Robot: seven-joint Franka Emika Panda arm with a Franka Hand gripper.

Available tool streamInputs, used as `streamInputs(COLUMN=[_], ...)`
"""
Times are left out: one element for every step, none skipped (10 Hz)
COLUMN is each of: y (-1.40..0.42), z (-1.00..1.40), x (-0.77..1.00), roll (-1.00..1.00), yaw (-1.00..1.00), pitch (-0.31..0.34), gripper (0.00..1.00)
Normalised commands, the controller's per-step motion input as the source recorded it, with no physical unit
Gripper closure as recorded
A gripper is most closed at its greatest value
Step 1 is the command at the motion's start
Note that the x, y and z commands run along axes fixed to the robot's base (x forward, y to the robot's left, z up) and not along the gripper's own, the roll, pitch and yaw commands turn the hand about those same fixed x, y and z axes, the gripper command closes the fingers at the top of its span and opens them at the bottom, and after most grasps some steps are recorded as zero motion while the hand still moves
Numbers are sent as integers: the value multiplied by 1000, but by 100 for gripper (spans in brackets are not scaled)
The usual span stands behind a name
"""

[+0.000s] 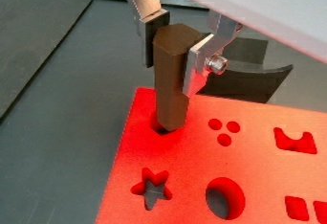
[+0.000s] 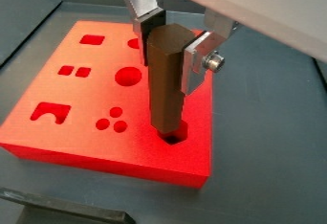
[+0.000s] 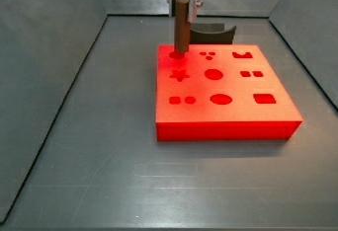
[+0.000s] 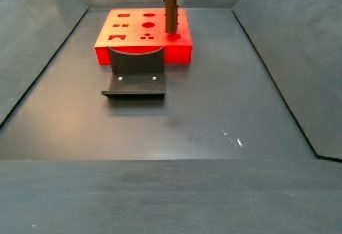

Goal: Insert the hexagon object.

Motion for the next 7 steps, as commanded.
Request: streamInputs(y=[54, 69, 60, 0, 0, 0, 0], z=[-251, -209, -166, -160, -160, -160, -143], x=[-60, -197, -197, -17, 0, 69, 100], roll=[0, 0, 0, 0, 0, 19, 0], yaw=[100, 23, 0, 11, 29, 0, 0], pitch=[-154, -164, -156, -134, -69, -21, 0], gripper=[100, 100, 100, 100, 100, 100, 100])
